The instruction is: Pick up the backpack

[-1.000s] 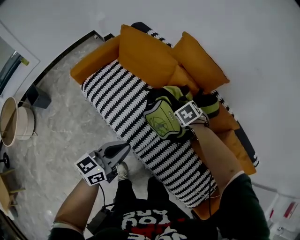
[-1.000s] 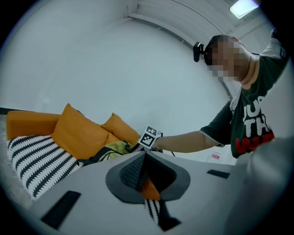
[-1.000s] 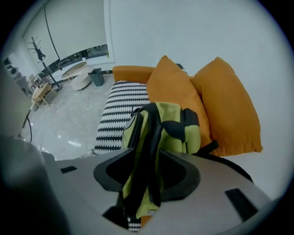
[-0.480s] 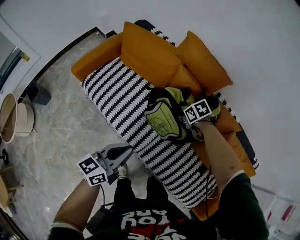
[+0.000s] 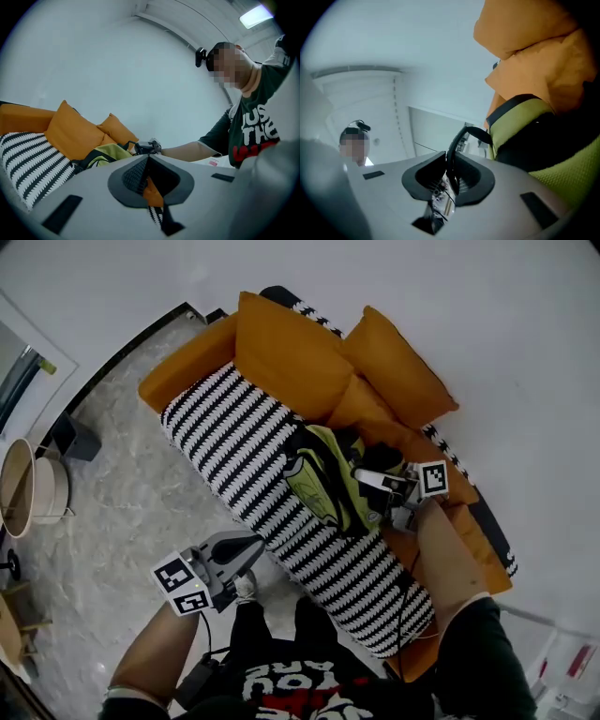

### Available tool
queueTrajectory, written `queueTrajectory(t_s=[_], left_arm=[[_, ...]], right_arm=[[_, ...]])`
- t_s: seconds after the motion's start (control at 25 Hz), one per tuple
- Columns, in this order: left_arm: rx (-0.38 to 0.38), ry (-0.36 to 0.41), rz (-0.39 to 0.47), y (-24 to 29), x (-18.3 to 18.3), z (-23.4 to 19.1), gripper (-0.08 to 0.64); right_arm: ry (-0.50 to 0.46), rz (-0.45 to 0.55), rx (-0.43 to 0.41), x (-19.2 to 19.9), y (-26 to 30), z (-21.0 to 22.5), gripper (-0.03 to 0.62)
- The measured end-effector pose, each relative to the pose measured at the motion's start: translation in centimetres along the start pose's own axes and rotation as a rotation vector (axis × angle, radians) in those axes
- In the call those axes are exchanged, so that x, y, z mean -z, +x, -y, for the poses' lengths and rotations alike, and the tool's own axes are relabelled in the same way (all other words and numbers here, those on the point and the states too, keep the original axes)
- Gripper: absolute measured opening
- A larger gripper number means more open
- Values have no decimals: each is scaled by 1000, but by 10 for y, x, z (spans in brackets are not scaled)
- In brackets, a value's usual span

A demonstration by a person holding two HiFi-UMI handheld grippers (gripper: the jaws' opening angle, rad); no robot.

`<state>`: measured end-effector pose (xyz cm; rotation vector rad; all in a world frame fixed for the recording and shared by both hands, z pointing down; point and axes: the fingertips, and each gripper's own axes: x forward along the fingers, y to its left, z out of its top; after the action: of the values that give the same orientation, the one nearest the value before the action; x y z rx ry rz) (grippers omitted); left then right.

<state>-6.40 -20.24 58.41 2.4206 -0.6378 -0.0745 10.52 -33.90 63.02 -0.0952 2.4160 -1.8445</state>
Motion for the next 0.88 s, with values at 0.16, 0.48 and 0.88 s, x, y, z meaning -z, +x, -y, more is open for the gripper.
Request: queueTrajectory(t_s=[0.16,0.48,0.88], left_arm=[[10,-4,6,2,-8,2,12],[16,14,46,-5,-37,9,12],[52,68,136,-18,-97,48,12]], right_arm=[[-6,123,-164,-4,-10,-31,67],[-9,287,-261,-11,1,-84,67],[-162,268,-261,-19,29,-178,67]])
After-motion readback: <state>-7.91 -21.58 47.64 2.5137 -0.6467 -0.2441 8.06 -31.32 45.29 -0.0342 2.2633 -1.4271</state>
